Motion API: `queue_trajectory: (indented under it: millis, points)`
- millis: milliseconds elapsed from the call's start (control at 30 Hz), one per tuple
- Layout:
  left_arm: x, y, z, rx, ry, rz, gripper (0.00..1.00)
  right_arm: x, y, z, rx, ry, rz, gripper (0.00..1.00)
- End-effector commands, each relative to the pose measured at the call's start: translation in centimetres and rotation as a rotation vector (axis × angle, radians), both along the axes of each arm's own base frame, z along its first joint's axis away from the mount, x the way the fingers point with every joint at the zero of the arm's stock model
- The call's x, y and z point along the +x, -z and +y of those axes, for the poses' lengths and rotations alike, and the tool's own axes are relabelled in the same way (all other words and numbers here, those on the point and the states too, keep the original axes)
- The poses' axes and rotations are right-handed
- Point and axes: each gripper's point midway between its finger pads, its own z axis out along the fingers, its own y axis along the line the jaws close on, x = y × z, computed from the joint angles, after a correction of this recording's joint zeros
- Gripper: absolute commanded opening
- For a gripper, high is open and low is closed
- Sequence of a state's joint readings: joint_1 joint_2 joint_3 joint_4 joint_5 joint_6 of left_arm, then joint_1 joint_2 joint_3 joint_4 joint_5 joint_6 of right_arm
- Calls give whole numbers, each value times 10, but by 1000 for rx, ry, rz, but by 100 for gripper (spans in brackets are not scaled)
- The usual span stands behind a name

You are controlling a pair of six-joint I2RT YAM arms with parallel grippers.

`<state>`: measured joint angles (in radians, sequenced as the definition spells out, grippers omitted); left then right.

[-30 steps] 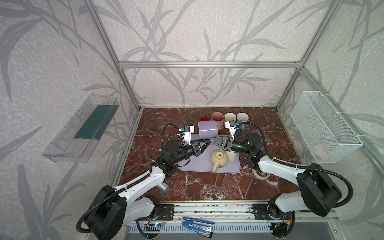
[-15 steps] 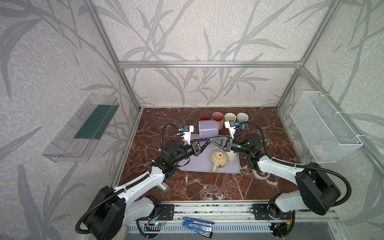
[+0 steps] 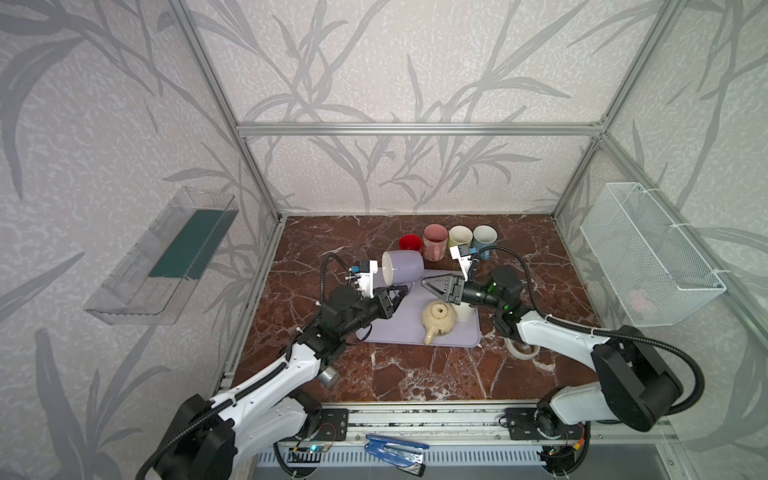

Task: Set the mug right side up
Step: 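Carry the lavender mug upright beyond the tray with the left gripper while the right withdraws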

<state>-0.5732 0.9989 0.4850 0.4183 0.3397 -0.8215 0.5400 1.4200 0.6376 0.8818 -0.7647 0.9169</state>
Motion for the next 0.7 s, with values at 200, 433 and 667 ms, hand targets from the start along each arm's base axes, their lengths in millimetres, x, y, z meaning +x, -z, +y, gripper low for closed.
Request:
queue_trajectory:
  millis: [200, 433, 667]
  points:
    - [27, 31, 59, 345, -290, 134, 0, -1, 27, -17, -183, 74, -53, 59]
    - [43, 38, 73, 538, -307, 219, 0, -1, 38, -36, -258, 178, -81, 73]
    - [71, 46, 75, 725, -279, 277, 0, 3, 58, -48, -294, 253, -28, 74]
